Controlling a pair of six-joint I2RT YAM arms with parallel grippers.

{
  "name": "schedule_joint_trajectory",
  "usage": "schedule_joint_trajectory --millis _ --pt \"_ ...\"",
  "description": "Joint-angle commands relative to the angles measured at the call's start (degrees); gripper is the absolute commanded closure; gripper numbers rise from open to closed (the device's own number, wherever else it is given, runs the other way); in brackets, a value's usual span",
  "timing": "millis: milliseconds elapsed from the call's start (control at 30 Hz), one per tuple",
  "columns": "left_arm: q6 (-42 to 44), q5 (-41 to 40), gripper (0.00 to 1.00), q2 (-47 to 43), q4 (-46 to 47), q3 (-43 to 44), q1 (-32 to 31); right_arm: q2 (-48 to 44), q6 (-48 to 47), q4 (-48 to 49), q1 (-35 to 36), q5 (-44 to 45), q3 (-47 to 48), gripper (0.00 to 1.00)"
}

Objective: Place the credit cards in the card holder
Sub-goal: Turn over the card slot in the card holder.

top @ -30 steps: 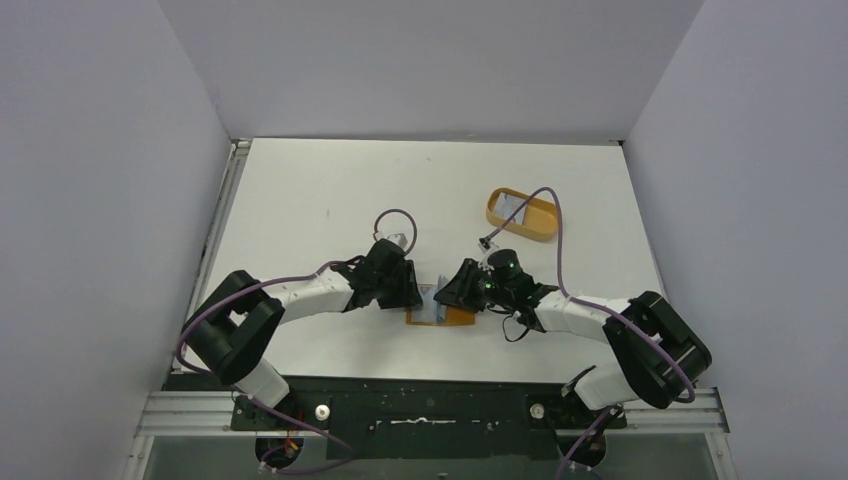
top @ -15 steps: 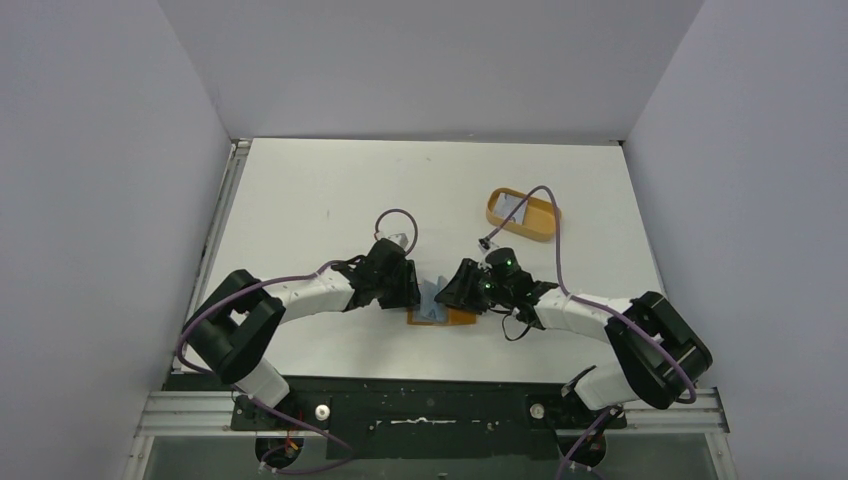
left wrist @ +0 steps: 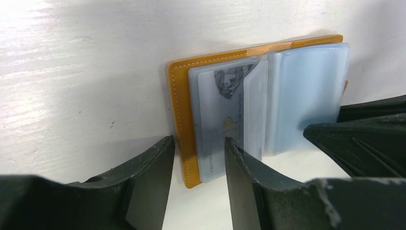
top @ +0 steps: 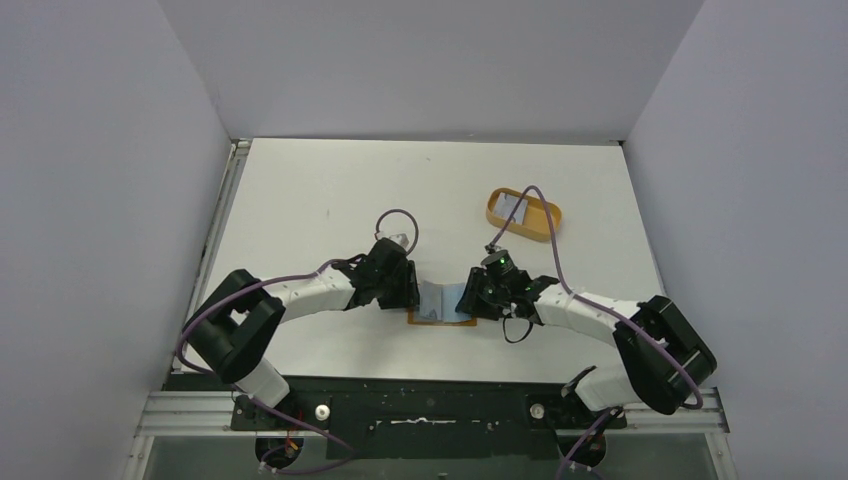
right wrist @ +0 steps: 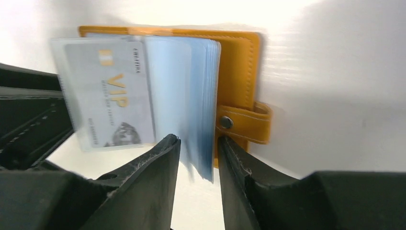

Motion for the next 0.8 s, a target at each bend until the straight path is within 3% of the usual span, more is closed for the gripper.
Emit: schedule_joint_trajectory --millis 0,367,633,767 --pt "1.42 -1.83 0.58 -1.15 -6.84 0.17 0.01 -2.52 -2.03 -5.06 0.58 5.24 1.57 0.64" --pt "2.58 -5.92 0.47 -11.06 -14.32 1.49 0.83 -3.56 -2.72 -6.51 0.52 6.20 1.38 0.66" --pt "3.09 -13.41 0.29 -24.02 -21.74 0.17 1.22 -14.23 -8.00 -21.02 -0.17 14.93 6.06 0.47" --pt "3.18 -18.16 0.14 -31.89 -23.32 -1.55 2.11 -18.47 -13.03 -25.35 -7.08 18.10 11.88 0.43"
